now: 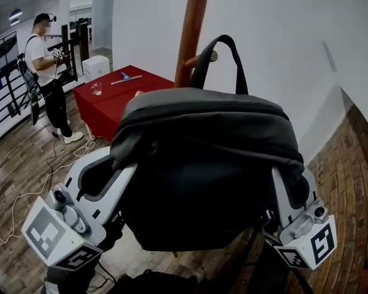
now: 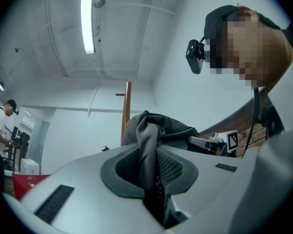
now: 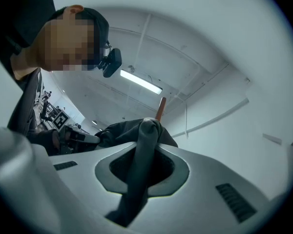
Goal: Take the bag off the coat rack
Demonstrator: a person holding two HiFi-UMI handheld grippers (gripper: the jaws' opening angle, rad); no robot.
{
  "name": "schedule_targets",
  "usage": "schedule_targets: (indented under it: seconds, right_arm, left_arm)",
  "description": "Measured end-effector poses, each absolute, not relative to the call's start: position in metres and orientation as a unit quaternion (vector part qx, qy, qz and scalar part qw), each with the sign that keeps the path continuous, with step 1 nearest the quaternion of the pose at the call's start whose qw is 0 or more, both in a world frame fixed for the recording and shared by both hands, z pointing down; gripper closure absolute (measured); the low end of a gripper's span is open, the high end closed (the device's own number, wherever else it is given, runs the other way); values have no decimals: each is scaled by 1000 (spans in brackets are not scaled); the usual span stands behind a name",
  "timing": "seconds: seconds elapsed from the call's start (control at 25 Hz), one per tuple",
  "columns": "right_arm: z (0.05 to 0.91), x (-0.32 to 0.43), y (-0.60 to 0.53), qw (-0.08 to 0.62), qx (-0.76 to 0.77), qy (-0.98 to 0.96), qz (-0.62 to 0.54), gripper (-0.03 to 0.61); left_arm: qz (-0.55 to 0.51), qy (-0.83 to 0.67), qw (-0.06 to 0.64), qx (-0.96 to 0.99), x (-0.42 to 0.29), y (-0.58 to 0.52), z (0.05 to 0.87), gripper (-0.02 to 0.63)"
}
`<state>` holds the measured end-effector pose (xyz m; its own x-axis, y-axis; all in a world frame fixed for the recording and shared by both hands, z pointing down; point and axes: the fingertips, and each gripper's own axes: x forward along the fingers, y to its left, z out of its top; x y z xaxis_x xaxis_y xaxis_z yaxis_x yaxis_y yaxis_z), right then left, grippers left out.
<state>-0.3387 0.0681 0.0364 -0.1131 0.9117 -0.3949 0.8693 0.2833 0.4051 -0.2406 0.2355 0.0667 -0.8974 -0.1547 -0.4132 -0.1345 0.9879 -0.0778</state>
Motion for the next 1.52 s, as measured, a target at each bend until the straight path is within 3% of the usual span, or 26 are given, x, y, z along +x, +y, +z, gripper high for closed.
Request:
schedule_targets:
  seconds: [0.84,1.52]
  right_arm:
    - [94,-312,-58,252,367,892,77,541]
    - [138,-247,-110,211,209,951,85,541]
  left_arm:
    - [20,926,171,-337,-318,136,114,549]
    - [56,864,119,-487,-316,74,157,549]
